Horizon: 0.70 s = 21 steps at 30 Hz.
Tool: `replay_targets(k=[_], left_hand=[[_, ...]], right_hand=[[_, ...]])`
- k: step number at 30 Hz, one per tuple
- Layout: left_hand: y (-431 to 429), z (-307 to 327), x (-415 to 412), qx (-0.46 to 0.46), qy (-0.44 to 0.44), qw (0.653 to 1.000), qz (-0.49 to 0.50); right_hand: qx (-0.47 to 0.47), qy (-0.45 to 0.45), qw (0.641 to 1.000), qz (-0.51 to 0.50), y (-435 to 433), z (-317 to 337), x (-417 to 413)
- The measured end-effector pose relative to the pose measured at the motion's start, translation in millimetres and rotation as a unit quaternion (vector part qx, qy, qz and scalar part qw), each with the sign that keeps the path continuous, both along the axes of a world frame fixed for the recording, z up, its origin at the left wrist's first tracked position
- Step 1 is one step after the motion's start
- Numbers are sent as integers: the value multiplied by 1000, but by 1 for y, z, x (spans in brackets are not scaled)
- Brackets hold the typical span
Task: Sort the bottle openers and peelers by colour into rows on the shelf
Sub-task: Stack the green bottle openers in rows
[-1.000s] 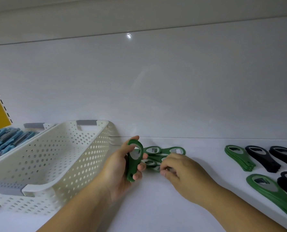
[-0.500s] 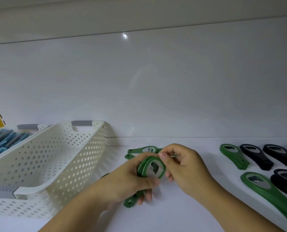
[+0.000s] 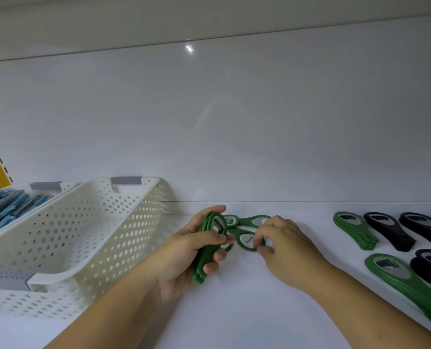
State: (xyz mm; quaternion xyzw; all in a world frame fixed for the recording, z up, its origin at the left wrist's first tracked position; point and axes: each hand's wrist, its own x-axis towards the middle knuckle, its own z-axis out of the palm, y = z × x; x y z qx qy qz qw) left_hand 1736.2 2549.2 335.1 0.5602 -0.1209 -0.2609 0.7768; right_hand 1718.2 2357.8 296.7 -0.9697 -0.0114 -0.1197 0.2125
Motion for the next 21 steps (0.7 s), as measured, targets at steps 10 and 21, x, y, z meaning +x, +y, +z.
replay_targets(k=[10,21], left_hand=[[-2,2,-2,-22,17,998,58],[-4,-4,1,75,-186,964,177]], right_hand=[[-3,-10,1000,24,1,1,-1],[67,-224,971,46,0,22,-13]])
